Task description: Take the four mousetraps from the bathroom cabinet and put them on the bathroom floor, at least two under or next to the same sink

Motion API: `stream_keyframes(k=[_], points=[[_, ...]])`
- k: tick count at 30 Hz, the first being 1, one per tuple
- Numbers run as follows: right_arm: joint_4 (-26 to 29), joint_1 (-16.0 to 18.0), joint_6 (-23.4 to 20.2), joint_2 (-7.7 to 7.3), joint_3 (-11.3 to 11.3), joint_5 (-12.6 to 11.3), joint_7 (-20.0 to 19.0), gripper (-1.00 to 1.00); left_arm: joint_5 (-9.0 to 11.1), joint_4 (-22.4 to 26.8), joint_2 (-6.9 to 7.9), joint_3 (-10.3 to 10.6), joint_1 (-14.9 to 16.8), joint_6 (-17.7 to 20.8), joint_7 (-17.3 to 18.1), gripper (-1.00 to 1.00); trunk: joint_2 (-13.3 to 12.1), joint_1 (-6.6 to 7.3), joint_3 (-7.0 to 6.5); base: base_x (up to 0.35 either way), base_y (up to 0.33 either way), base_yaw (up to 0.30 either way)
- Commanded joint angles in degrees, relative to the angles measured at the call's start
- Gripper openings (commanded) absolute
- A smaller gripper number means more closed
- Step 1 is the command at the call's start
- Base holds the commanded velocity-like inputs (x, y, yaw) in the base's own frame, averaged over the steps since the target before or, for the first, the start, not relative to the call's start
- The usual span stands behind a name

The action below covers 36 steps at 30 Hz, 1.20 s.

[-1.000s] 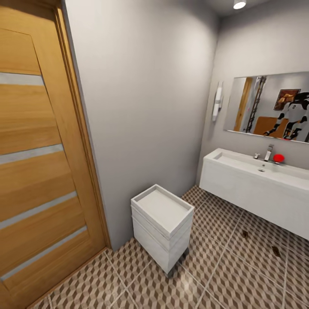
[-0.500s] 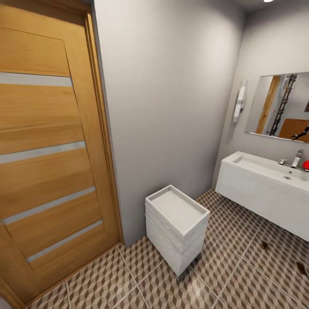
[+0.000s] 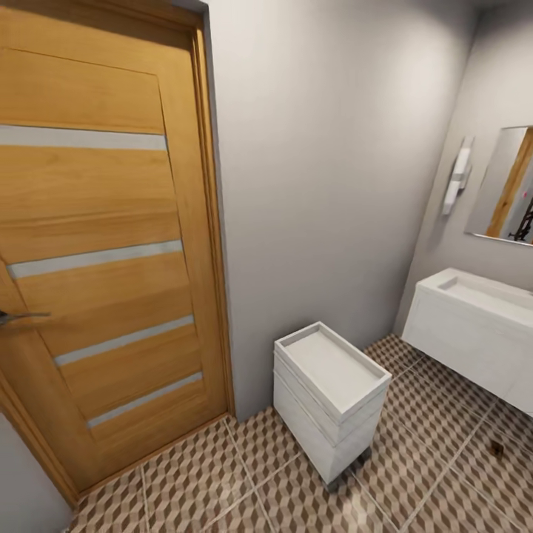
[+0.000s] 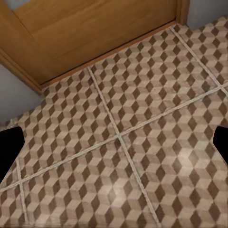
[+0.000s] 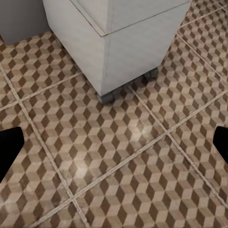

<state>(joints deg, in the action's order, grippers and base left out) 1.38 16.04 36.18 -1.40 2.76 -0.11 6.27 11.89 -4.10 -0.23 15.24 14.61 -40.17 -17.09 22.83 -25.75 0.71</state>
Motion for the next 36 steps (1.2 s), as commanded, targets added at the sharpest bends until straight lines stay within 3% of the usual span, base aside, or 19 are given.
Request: stream_keyframes(k=[1, 36], points=[[-0.04, 0.03, 0.12, -0.01, 0.32, 0.01, 0.32, 1.00, 0.33, -0.21, -0.04, 0.49, 0.09, -0.26, -0.14, 1.00, 0.09, -0.03, 0.08, 0.000, 0.000, 0.254], [-0.06, 0.01, 0.12, 0.01, 0.39, 0.02, 0.32, 1.00, 0.33, -0.21, -0.02, 0.49, 0.08, -0.26, -0.14, 1.00, 0.09, -0.03, 0.08, 0.000, 0.000, 0.255]])
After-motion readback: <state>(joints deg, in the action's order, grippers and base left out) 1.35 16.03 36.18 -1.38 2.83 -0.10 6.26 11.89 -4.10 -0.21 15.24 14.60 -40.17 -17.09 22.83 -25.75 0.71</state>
